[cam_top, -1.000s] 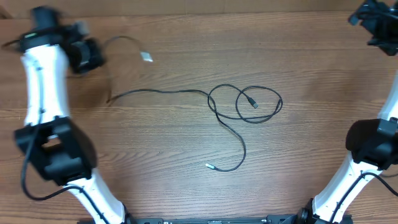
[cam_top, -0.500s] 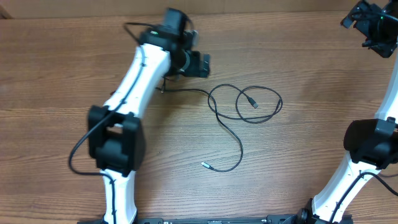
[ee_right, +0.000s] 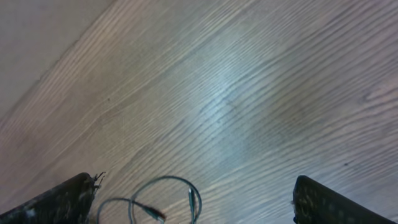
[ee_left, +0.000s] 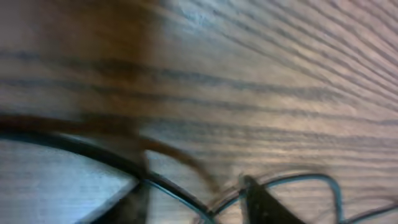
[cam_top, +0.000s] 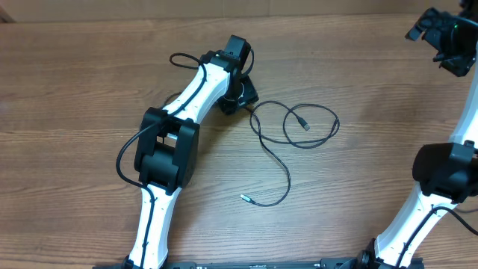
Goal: Untangle cables
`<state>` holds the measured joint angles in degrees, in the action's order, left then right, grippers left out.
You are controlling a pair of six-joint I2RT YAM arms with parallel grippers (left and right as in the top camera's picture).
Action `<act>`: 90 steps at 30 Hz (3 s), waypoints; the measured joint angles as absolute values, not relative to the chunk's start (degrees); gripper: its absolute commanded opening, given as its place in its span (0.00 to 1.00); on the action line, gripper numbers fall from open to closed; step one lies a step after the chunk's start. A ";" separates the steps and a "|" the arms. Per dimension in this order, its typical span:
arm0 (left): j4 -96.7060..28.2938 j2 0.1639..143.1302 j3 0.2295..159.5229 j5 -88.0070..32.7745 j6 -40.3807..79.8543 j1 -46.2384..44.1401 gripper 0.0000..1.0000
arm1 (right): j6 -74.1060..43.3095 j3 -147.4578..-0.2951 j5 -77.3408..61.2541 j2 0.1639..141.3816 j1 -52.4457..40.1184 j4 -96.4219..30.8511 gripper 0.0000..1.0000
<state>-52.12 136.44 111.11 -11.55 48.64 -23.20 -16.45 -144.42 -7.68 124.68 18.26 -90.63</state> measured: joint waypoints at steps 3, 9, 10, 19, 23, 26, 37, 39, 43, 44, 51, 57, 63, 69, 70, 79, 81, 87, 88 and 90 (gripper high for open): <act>-52.03 136.88 111.11 -11.79 49.23 -23.16 0.04 | -16.45 -142.58 -10.13 124.68 17.96 -91.26 1.00; -52.62 136.88 111.90 -11.94 45.74 -22.44 0.04 | -16.34 -133.12 -17.04 124.68 15.44 -90.83 0.84; -53.19 136.88 112.46 -11.92 45.06 -22.06 0.04 | -16.27 -130.58 -17.87 124.68 14.48 -90.30 0.84; -54.85 132.07 118.54 -12.97 42.85 -17.10 0.04 | -15.25 -112.68 -20.18 124.68 3.95 -80.38 0.85; -53.49 127.61 119.35 -13.61 42.83 -16.64 0.04 | -15.03 -106.45 -21.19 124.68 -1.69 -72.34 0.88; -50.87 125.21 119.61 -14.28 42.70 -16.88 0.04 | -14.94 -100.57 -24.71 124.68 -5.98 -64.10 0.90; -43.62 119.72 119.70 -18.55 41.71 -16.75 0.04 | -12.19 -90.52 -32.08 124.79 -18.04 -40.49 0.76; -43.51 119.20 119.72 -18.81 41.54 -16.53 0.04 | -9.82 -90.52 -32.67 124.79 -19.77 -39.92 0.68; -42.52 119.13 119.72 -18.92 41.50 -15.40 0.05 | -5.80 -90.52 -33.04 124.79 -22.11 -42.81 0.79; -42.37 119.13 119.72 -18.96 41.45 -14.81 0.04 | -4.40 -90.50 -33.08 124.79 -22.41 -43.72 0.91; -42.63 119.13 119.72 -18.90 41.36 -10.48 0.04 | -0.01 -90.52 -27.88 124.79 -20.84 -43.77 1.00; -43.94 119.13 119.72 -18.94 41.30 -10.02 0.05 | 2.98 -93.89 -29.82 124.79 -13.67 -45.43 0.99; -44.10 119.13 119.72 -18.94 40.23 -10.02 0.04 | 14.09 -99.11 -49.80 124.64 -6.70 -44.21 1.00; -44.10 119.13 119.72 -18.92 40.23 -10.00 0.04 | 23.46 -97.76 -51.51 124.49 -8.47 -49.23 0.94; -44.10 119.13 119.72 -18.92 40.23 -10.00 0.04 | 24.67 -97.36 -51.22 124.49 -9.32 -49.95 0.91; -44.21 119.13 119.72 -18.92 40.23 -10.00 0.04 | 33.89 -93.21 -42.68 124.49 -21.45 -44.99 0.49; -44.29 119.13 119.72 -18.92 40.23 -9.98 0.05 | 32.38 -91.77 -35.18 124.49 -23.49 -43.16 0.04; -43.42 119.13 119.74 -19.33 39.83 -8.10 0.04 | 22.90 -91.33 -11.99 124.49 -25.80 -44.31 0.04; -43.44 119.13 119.74 -19.46 39.81 -7.22 0.04 | 21.56 -91.33 -9.15 124.49 -25.50 -46.19 0.04; -43.40 119.13 119.74 -19.55 39.83 -4.78 0.04 | 19.22 -91.33 -4.43 124.49 -24.36 -50.13 0.04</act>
